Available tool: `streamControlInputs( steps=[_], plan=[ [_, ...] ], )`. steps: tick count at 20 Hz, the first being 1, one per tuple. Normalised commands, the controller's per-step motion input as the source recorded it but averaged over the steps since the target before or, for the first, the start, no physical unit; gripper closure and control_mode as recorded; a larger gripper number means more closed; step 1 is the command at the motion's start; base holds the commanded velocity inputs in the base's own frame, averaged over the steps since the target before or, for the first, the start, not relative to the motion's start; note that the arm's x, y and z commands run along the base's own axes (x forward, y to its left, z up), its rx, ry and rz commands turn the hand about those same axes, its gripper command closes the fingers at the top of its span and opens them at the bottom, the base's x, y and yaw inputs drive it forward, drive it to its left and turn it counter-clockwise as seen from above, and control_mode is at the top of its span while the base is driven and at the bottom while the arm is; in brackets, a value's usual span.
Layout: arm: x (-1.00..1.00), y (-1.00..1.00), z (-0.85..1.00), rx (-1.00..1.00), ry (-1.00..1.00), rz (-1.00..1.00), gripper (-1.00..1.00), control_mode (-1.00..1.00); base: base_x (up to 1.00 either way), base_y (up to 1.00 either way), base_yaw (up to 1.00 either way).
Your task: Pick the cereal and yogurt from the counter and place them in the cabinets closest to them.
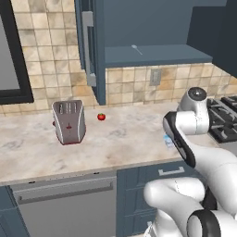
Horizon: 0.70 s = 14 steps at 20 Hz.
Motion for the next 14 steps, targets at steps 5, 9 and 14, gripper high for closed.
streamControlInputs(
  steps=[5,9,14],
  plan=[
    [0.14,-0.14,-0.25,0.08,0.05,0.00,-1.00,-1.00,0.00,0.00,0.00],
    [0.08,-0.04,-0.10,0.04,0.03,0.00,-1.00,-1.00,0.00,0.00,0.00],
    [0.00,0.00,0.00,0.00,0.00,0.00,-1.00,-1.00,0.00,0.00,0.00]
  ],
)
